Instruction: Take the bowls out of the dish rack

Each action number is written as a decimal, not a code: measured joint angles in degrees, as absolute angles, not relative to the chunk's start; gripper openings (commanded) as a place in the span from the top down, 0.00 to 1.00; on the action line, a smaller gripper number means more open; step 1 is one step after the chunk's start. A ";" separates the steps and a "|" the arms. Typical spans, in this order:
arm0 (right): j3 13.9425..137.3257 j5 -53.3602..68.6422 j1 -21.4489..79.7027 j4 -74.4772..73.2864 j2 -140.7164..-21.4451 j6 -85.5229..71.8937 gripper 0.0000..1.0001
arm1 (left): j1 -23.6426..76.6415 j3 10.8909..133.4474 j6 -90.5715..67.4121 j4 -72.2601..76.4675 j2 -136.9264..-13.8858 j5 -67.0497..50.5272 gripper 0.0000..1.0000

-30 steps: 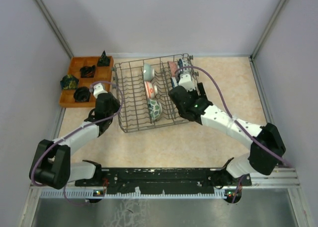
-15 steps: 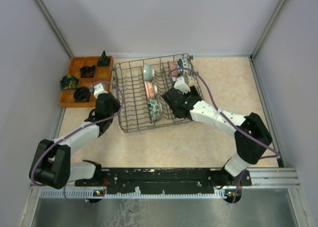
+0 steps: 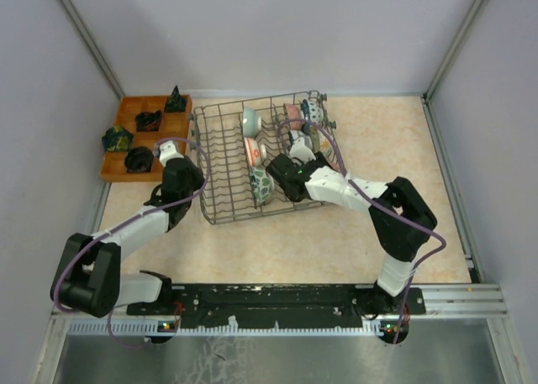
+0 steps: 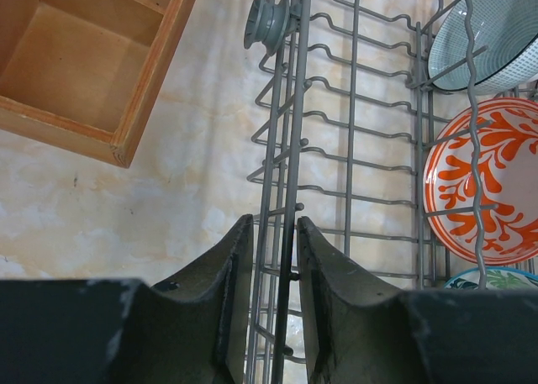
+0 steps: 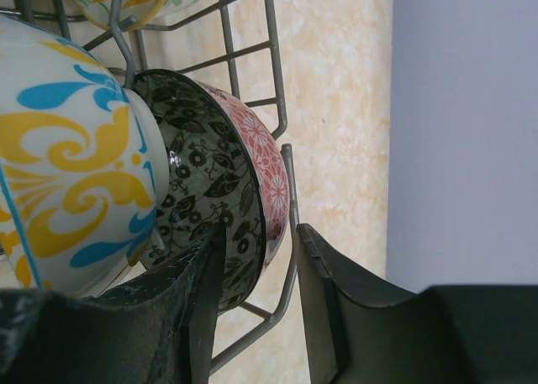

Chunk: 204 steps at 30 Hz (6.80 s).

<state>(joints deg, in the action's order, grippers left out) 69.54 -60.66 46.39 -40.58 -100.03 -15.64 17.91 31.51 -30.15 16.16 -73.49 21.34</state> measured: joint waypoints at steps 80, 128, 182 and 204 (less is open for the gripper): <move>86.76 -79.37 49.39 -82.43 -112.42 -55.66 1.00 | 17.91 31.24 -30.24 19.07 -76.14 21.98 0.68; 67.26 -40.91 21.41 -26.37 -76.09 -15.16 1.00 | 18.00 31.24 -30.39 16.84 -73.69 22.06 0.62; 107.70 -0.84 -3.92 -24.10 -129.67 -22.52 0.76 | 17.91 43.99 -30.48 19.31 -72.64 16.36 0.01; 98.96 -6.83 -0.86 -22.39 -117.10 -19.79 0.45 | 17.91 32.75 -29.89 22.11 -65.19 16.14 0.01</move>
